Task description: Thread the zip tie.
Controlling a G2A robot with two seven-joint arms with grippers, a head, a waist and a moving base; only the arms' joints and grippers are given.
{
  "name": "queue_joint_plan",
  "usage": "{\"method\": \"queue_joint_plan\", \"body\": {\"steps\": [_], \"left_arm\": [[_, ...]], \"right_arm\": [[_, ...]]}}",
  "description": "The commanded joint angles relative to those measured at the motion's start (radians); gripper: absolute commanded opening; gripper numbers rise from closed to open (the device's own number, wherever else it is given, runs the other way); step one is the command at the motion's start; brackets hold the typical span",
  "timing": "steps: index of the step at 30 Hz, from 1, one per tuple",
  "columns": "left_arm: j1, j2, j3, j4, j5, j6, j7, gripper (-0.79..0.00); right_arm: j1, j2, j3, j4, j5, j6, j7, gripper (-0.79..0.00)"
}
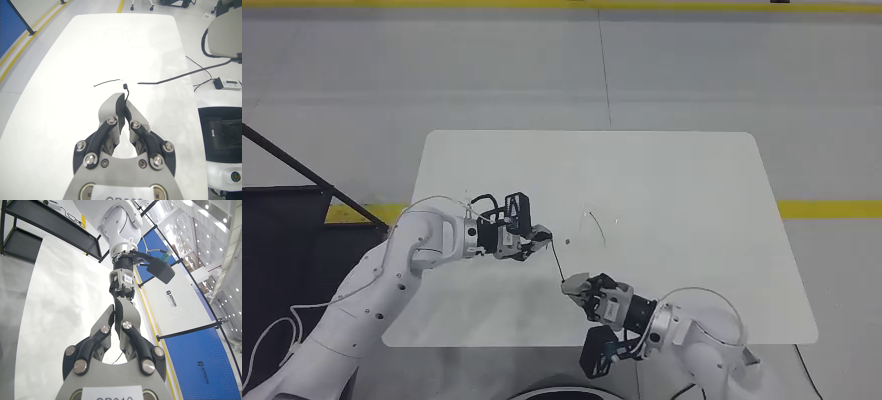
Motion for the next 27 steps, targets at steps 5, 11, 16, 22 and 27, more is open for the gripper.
{"method": "queue_joint_plan", "body": {"steps": [5,11,16,22,27], "left_arm": [[0.0,0.0,0.0,0.0,0.0,0.0,0.0,-0.785],[0.0,0.0,0.0,0.0,0.0,0.0,0.0,-0.785],[0.0,0.0,0.0,0.0,0.0,0.0,0.0,-0.785],[0.0,0.0,0.0,0.0,0.0,0.0,0.0,-0.785],[0.0,0.0,0.0,0.0,0.0,0.0,0.0,-0.785]], "right_arm": [[0.016,-0.001,-0.019,0.003,0.012,0.002,0.024,-0.785],[0.015,0.001,-0.023,0.004,0.017,0.019,0.024,-0.785],[0.014,0.003,-0.022,0.007,0.024,0.027,0.024,-0.785],[0.025,0.003,-0.025,0.016,0.044,0.019,0.036,-0.785],[0.037,0.003,-0.031,0.023,0.055,0.012,0.046,-0.785]]}}
